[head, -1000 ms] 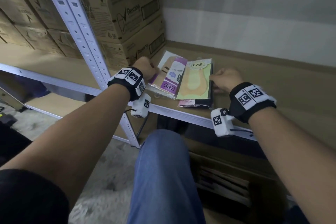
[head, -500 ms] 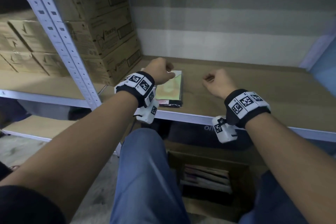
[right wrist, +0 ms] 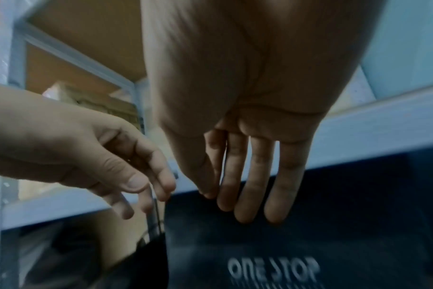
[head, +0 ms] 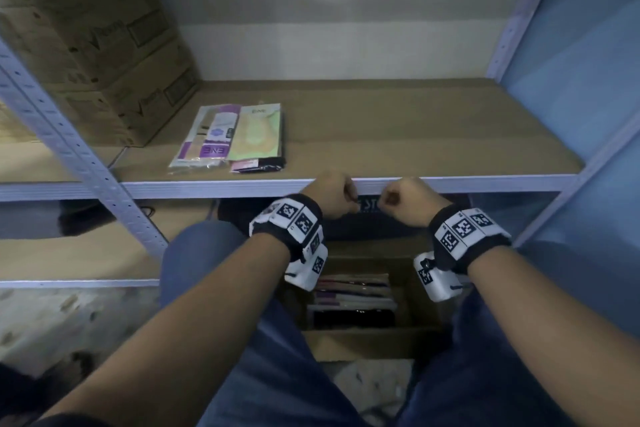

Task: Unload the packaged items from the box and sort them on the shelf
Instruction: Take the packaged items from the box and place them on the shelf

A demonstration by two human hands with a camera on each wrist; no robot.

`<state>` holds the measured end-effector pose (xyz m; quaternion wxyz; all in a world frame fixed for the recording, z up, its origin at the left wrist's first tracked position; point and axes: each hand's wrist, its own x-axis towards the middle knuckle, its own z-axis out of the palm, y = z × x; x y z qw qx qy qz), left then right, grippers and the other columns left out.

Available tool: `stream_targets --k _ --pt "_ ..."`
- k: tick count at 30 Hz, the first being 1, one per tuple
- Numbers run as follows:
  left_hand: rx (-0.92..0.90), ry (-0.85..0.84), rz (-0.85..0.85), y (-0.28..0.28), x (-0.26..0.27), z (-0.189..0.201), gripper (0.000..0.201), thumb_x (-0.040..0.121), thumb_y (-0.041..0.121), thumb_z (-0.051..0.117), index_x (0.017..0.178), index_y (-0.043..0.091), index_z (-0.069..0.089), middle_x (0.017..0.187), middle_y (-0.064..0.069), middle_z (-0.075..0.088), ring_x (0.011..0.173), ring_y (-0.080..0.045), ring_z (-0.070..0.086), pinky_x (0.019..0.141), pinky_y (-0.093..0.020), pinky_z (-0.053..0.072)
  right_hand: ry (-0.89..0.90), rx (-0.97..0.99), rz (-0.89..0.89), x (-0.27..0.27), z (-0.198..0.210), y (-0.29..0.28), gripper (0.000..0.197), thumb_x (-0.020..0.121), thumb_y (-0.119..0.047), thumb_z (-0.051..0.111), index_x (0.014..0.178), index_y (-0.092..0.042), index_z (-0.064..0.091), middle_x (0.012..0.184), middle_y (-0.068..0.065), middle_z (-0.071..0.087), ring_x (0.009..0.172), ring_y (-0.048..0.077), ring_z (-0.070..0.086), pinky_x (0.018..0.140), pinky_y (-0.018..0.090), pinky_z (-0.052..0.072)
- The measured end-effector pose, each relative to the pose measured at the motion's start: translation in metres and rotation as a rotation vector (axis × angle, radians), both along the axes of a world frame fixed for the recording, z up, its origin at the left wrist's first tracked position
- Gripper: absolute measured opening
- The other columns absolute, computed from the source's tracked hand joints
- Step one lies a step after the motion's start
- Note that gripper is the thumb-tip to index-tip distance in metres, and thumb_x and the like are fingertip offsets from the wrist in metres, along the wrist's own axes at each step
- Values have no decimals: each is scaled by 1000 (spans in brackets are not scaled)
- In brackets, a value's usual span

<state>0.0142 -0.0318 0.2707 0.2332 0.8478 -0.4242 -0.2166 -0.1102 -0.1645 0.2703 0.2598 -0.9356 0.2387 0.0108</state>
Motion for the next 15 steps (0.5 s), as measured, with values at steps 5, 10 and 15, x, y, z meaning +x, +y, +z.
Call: stream_targets --k 5,10,15 --pt "153 173 17 -2 -22 -82 20 81 19 72 99 11 70 102 -5 69 95 -18 63 79 -23 48 225 84 -43 -21 -76 -12 11 85 -11 63 91 -13 73 95 5 70 89 18 64 81 26 50" --pt "338 204 48 0 -28 -149 23 82 12 65 103 5 72 109 -12 70 104 -26 64 92 -33 52 406 102 -11 -17 -140 -7 14 83 -10 62 90 -6 74 95 11 73 91 24 67 75 26 47" --pt "589 191 -13 -2 -13 -232 26 79 16 70 104 7 71 113 -9 68 99 -31 64 88 -37 54 563 134 109 -2 -183 0 17 83 -7 59 93 -6 72 101 12 70 86 24 63 71 26 45"
